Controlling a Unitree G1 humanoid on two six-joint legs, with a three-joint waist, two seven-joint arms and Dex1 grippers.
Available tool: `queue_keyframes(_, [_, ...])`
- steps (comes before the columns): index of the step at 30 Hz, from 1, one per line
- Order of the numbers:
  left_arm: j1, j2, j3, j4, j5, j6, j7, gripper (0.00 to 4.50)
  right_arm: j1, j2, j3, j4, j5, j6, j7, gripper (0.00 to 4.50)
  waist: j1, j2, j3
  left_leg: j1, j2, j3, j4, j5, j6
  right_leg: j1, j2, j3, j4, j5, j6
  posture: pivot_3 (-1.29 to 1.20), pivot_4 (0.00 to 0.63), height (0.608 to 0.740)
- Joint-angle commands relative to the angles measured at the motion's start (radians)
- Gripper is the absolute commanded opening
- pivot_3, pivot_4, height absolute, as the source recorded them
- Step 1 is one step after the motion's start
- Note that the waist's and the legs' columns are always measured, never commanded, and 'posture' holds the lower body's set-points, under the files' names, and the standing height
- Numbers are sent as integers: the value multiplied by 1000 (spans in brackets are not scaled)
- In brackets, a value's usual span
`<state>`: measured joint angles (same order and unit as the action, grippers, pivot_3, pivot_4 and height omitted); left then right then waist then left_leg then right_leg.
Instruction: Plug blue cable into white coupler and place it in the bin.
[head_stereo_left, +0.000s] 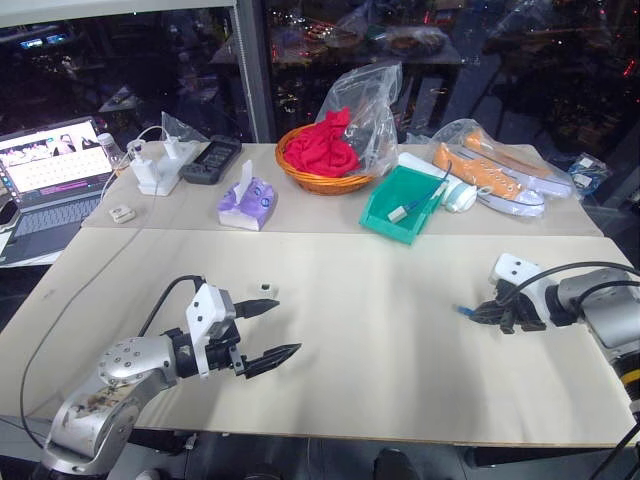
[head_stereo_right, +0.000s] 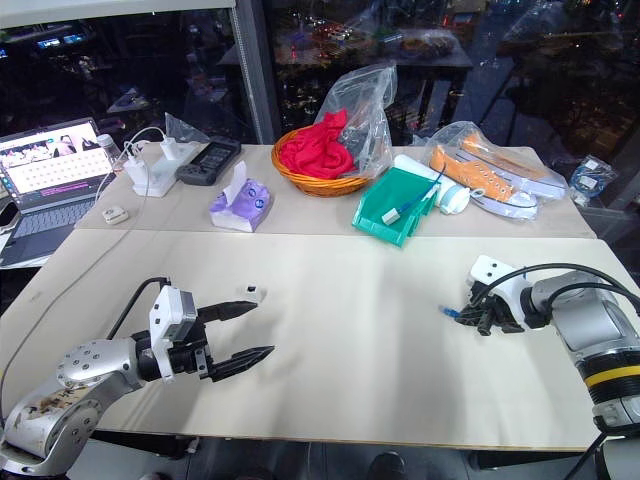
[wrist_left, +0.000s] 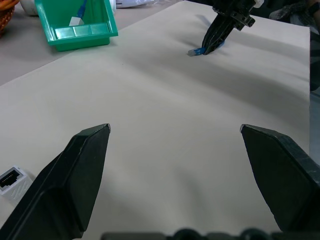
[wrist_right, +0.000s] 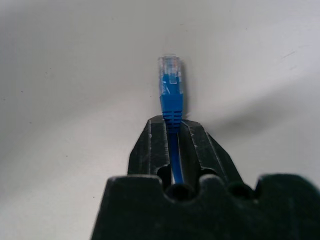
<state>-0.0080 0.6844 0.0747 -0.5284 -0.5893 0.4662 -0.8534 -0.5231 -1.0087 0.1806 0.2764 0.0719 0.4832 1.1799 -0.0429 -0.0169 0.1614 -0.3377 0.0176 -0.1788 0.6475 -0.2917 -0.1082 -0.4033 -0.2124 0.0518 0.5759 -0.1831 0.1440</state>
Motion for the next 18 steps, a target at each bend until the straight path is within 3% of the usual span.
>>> queue_keyframes(1, [-12, 1, 13, -21, -10, -2, 5, 4500, 38, 8, 1, -39, 3, -7, 23, 5, 0, 0, 0, 0, 0, 0, 0, 0, 0, 0, 0, 0, 0, 0, 0, 0, 150, 740])
queue_keyframes(5, [-16, -8, 16, -19, -16, -1, 16, 4500, 39, 32, -22, -75, 23, 0, 17, 5, -2, 0, 0, 0, 0, 0, 0, 0, 0, 0, 0, 0, 0, 0, 0, 0, 150, 740])
queue_keyframes(10, [-20, -15, 29, -22, -35, 15, 30, 4500, 12, 91, -49, -288, 140, 85, 64, 5, -13, 1, 1, 1, 0, 0, -1, 0, 0, -1, 0, 0, 1, 0, 0, 0, 150, 740])
queue_keyframes(18, [-36, -24, 22, -29, -41, 32, 57, 4500, -49, 283, 131, -451, 111, 161, -12, 5, -4, 0, 1, 0, 0, 0, -2, 0, 0, -1, 0, 0, 1, 0, 0, 0, 150, 740])
